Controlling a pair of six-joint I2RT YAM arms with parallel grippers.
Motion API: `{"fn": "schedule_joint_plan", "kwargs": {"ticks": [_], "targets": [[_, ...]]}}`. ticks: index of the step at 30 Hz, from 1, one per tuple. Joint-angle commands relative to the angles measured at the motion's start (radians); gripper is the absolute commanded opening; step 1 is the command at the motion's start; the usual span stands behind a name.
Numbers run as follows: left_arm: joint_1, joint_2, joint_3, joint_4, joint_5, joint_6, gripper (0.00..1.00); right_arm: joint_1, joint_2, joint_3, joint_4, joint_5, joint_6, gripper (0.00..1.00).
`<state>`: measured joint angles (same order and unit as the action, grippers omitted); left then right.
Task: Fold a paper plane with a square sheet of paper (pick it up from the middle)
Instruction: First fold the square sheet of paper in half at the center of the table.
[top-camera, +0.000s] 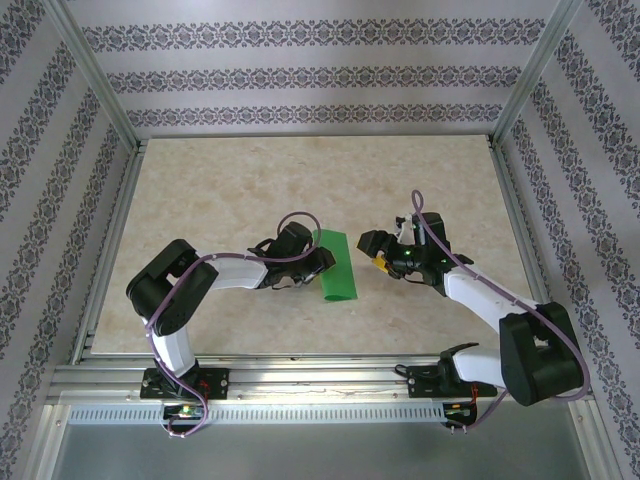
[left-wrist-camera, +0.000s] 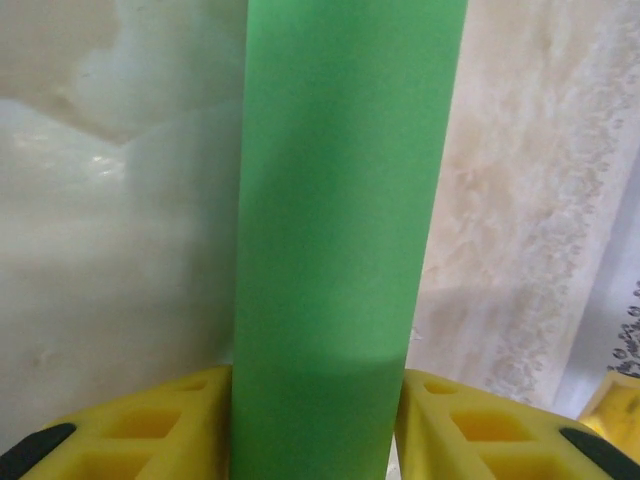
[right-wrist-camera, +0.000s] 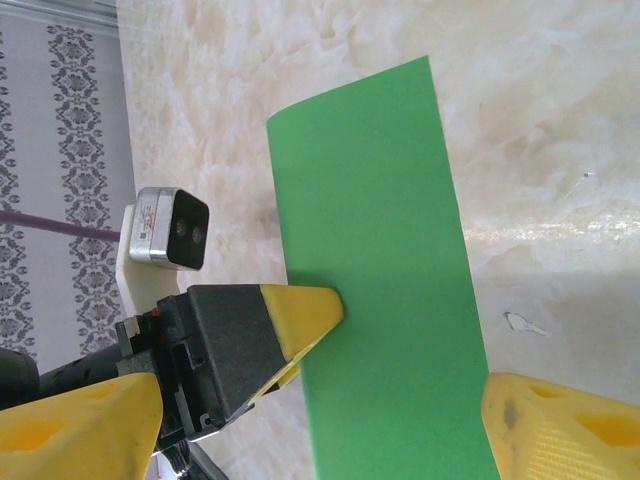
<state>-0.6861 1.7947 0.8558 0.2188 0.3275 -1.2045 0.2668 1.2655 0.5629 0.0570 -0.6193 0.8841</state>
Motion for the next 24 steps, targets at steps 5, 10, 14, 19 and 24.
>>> {"fn": "schedule_joint_plan", "kwargs": {"ticks": [5, 10, 14, 19, 24], "targets": [[0.005, -0.024, 0.073, -0.205, -0.07, 0.113, 0.5, 0.018, 0.024, 0.031, 0.006, -0.009, 0.006, 0.85], [0.005, -0.049, 0.105, -0.307, -0.118, 0.165, 0.56, 0.023, 0.04, 0.04, 0.006, -0.014, 0.006, 0.85], [0.005, -0.066, 0.117, -0.354, -0.151, 0.191, 0.58, 0.03, 0.051, 0.044, 0.009, -0.014, 0.001, 0.84], [0.005, -0.061, 0.121, -0.37, -0.149, 0.21, 0.58, 0.041, 0.066, 0.052, 0.009, -0.023, -0.002, 0.8], [0.009, -0.067, 0.132, -0.401, -0.158, 0.242, 0.55, 0.049, 0.083, 0.053, 0.009, -0.025, -0.003, 0.78]]}}
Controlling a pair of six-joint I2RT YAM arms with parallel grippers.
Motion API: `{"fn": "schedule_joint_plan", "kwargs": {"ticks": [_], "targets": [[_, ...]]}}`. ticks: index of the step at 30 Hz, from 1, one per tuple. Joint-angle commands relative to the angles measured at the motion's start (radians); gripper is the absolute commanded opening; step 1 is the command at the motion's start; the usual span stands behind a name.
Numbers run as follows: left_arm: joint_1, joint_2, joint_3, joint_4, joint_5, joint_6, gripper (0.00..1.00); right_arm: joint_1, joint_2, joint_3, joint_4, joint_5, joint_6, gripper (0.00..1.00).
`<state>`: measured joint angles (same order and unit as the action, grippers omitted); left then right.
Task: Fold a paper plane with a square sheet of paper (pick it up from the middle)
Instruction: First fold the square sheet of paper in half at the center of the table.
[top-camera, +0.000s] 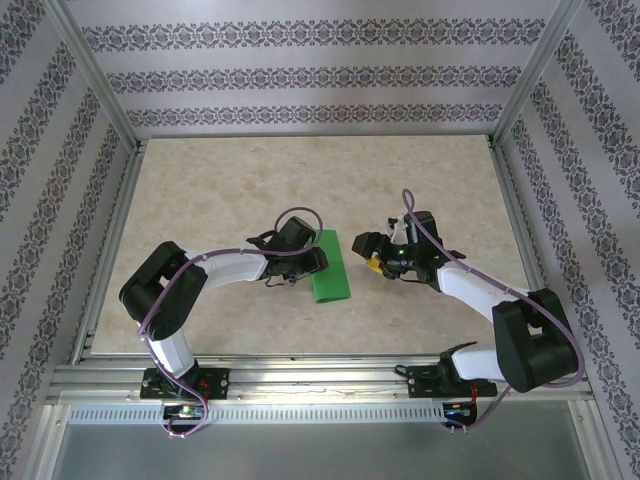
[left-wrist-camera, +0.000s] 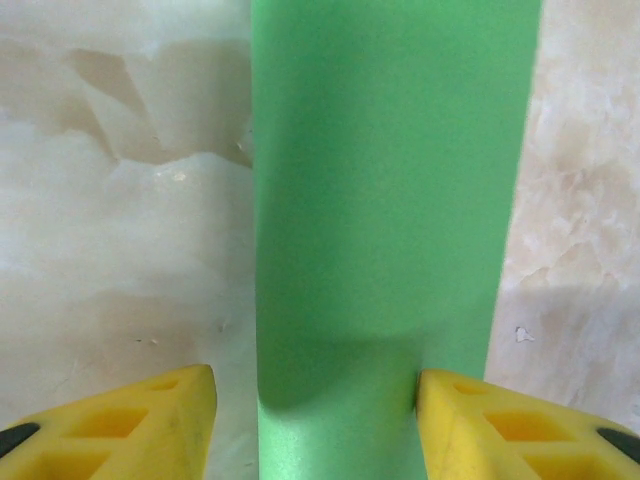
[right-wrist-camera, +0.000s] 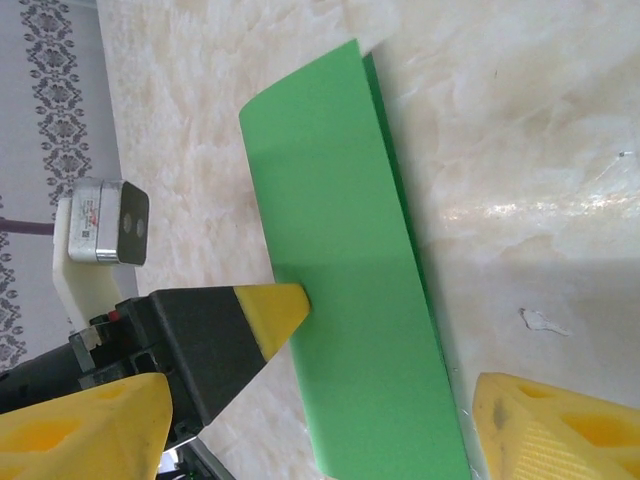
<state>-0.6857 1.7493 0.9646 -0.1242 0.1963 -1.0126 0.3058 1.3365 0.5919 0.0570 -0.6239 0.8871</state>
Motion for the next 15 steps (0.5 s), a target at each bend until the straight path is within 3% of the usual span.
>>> {"fn": "schedule_joint_plan", "kwargs": {"ticks": [1, 5, 15], "targets": [[0.012, -0.025, 0.021, -0.052, -0.021, 0.057, 0.55, 0.012, 0.015, 0.025, 0.01, -0.022, -0.007, 0.77], [0.032, -0.034, 0.008, -0.057, -0.01, 0.062, 0.49, 0.015, 0.021, 0.03, 0.012, -0.022, -0.008, 0.75], [0.044, 0.012, 0.045, -0.12, 0.018, 0.1, 0.52, 0.018, 0.024, 0.026, 0.01, -0.022, -0.008, 0.75]]}}
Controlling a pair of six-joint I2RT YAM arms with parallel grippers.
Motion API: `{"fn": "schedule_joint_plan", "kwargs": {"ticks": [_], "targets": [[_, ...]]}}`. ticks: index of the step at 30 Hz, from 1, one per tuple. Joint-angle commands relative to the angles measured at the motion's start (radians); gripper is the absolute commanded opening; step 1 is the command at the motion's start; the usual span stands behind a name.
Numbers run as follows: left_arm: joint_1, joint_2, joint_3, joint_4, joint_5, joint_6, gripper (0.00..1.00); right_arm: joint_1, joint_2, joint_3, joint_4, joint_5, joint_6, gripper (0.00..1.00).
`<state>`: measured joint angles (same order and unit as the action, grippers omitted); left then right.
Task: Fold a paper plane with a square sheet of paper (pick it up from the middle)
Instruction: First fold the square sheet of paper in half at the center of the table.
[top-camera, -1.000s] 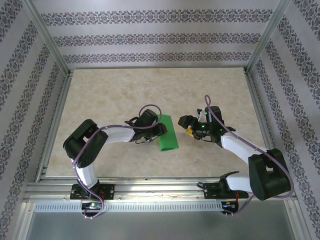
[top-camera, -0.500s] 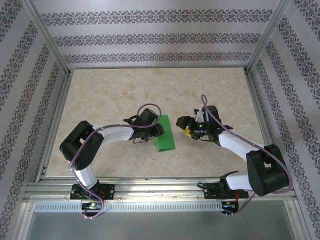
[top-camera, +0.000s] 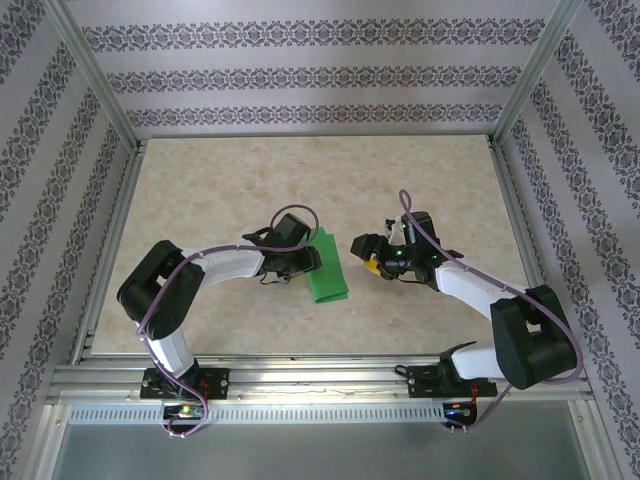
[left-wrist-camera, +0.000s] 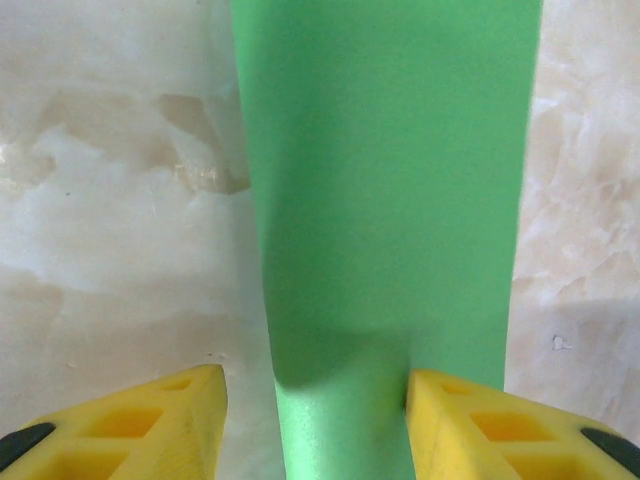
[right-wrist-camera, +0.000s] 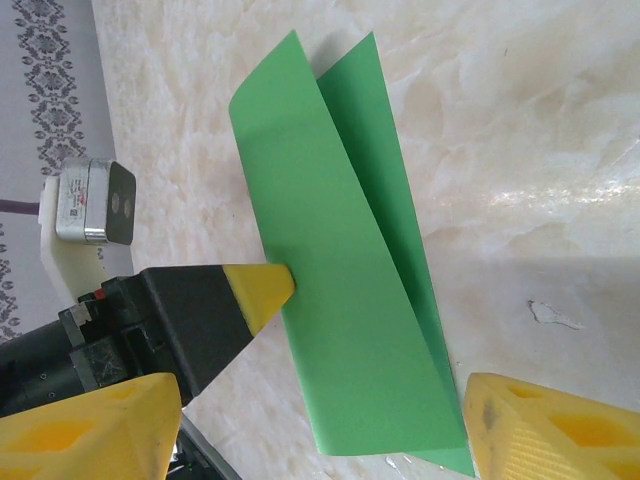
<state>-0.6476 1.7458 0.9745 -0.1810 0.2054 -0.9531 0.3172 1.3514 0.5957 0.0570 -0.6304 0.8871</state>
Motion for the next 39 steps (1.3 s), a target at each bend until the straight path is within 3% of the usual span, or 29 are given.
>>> {"fn": "schedule_joint_plan", "kwargs": {"ticks": [1, 39], "targets": [[0.006, 0.022, 0.042, -0.07, 0.013, 0.046, 0.52, 0.006, 0.01, 0.023, 0.01, -0.015, -0.008, 0.75], [0.005, 0.145, 0.175, -0.238, 0.057, 0.128, 0.54, 0.008, 0.045, 0.024, 0.003, -0.012, -0.008, 0.75]]}}
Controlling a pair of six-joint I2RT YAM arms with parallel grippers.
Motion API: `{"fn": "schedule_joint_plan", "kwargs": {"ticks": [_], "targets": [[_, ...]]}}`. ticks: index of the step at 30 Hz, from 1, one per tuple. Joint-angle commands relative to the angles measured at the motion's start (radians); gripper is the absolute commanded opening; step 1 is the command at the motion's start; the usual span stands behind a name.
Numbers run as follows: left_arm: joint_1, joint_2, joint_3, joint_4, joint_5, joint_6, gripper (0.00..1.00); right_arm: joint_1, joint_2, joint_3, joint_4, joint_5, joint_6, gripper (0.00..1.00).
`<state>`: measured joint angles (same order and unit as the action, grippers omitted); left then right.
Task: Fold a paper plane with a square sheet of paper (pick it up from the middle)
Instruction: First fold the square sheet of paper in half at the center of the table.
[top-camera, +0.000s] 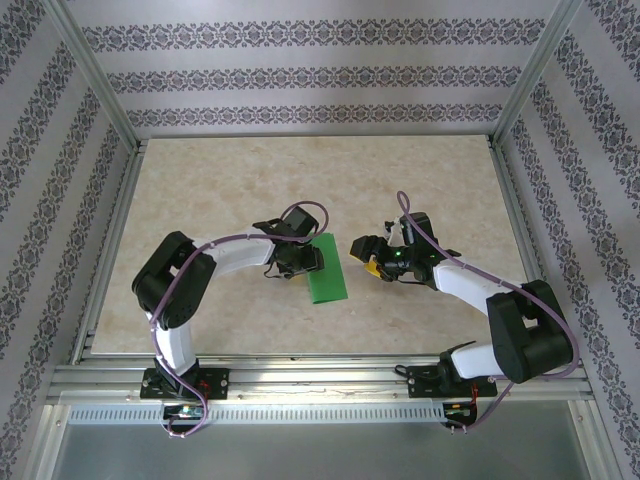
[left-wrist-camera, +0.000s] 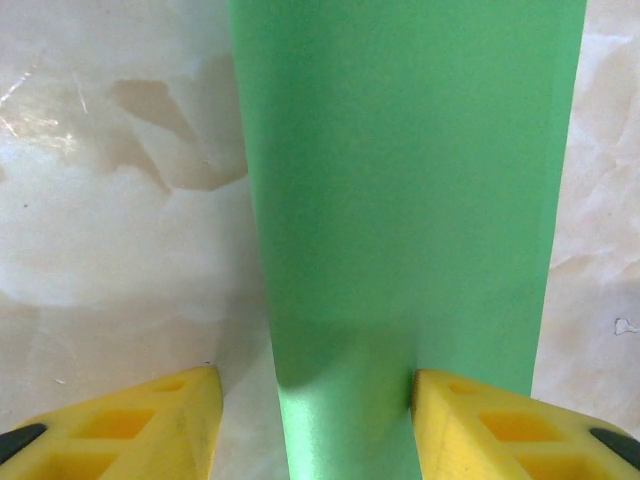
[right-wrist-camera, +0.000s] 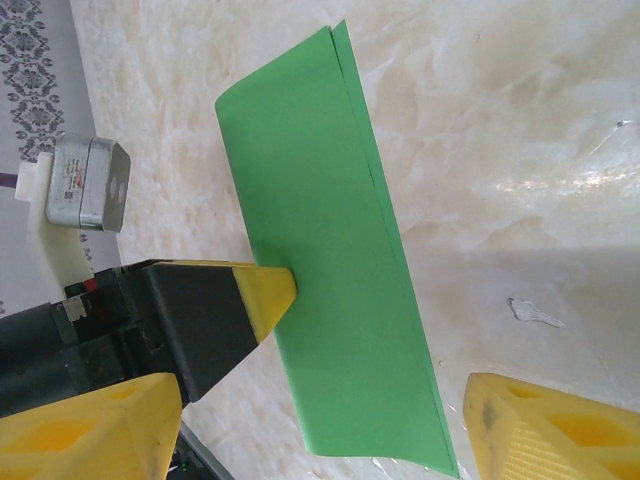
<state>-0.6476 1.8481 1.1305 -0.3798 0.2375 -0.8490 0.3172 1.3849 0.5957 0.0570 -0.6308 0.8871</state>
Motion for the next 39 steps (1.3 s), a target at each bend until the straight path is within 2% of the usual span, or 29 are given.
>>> {"fn": "schedule_joint_plan", "kwargs": {"ticks": [1, 7, 13, 32, 39], "targets": [[0.004, 0.046, 0.02, -0.042, 0.025, 0.025, 0.54, 0.008, 0.012, 0.025, 0.003, -0.012, -0.007, 0.75], [0.004, 0.058, 0.037, -0.058, 0.028, 0.033, 0.56, 0.008, 0.017, 0.021, 0.003, -0.009, -0.006, 0.75], [-0.007, 0.079, 0.086, -0.145, -0.028, 0.048, 0.58, 0.008, 0.022, 0.023, 0.001, -0.01, -0.007, 0.76], [-0.015, 0.113, 0.066, -0.113, -0.01, -0.018, 0.58, 0.008, 0.026, 0.019, -0.003, -0.005, -0.007, 0.77], [-0.015, 0.12, 0.072, -0.116, 0.002, 0.01, 0.57, 0.008, 0.026, 0.018, -0.005, -0.004, -0.006, 0.77]]}}
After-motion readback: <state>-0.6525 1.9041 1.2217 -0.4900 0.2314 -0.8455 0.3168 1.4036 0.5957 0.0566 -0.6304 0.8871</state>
